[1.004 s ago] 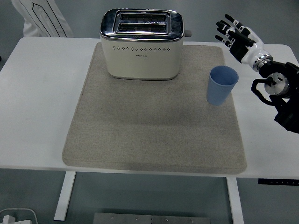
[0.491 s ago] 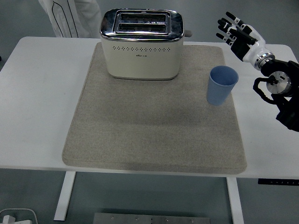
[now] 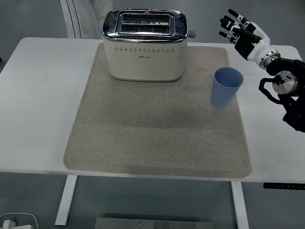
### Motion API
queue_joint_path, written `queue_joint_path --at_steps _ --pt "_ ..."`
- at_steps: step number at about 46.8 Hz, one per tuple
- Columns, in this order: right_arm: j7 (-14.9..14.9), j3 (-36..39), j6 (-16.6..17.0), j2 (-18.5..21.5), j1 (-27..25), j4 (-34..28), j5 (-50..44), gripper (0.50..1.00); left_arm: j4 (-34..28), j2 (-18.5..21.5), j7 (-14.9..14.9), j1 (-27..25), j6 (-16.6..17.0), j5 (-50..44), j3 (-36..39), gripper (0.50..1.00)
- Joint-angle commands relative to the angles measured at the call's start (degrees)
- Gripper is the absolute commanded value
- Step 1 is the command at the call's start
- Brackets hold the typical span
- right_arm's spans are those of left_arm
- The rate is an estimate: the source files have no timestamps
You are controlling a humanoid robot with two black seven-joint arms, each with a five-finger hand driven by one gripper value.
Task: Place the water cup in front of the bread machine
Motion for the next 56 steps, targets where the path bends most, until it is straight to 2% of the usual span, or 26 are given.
queue_joint_path --at_steps 1,14,23,31,35,42,50,56 --pt "0.02 0.04 0.1 -0.16 0.2 0.0 -0.3 0.93 -0.02 0.0 0.0 0.0 -0.01 0.0 -0.08 1.0" --pt "0.02 -0.05 0.89 -0.33 1.26 0.0 -0.39 0.93 -0.02 0.0 0.0 0.0 -0.01 0.0 0.0 1.0" --pt "0.45 -0.05 0.63 -0.24 0.91 0.0 -4.07 0.93 -0.02 0.0 0.0 0.0 -0.01 0.0 0.0 1.0" --pt "5.64 -0.05 1.6 -1.65 0.46 1.05 -7.59 0.93 -0.02 0.0 0.0 0.0 0.07 0.0 0.0 1.0" --pt "6.78 0.04 2.83 -2.09 0.2 2.01 -10.66 0.928 -0.02 0.0 0.0 0.0 -0.01 0.0 0.0 1.0" --pt "9.15 0.04 3.09 -6.39 -1.47 7.54 -14.79 0.928 0.07 0.0 0.0 0.0 -0.01 0.0 0.0 1.0" --pt "12.84 0.56 3.0 -13.68 -3.57 15.46 -21.56 0.926 -0.02 0.0 0.0 0.0 -0.01 0.0 0.0 1.0" --pt "13.72 1.09 3.0 -17.47 -5.42 18.89 -24.47 0.928 -0.02 0.0 0.0 0.0 -0.01 0.0 0.0 1.0"
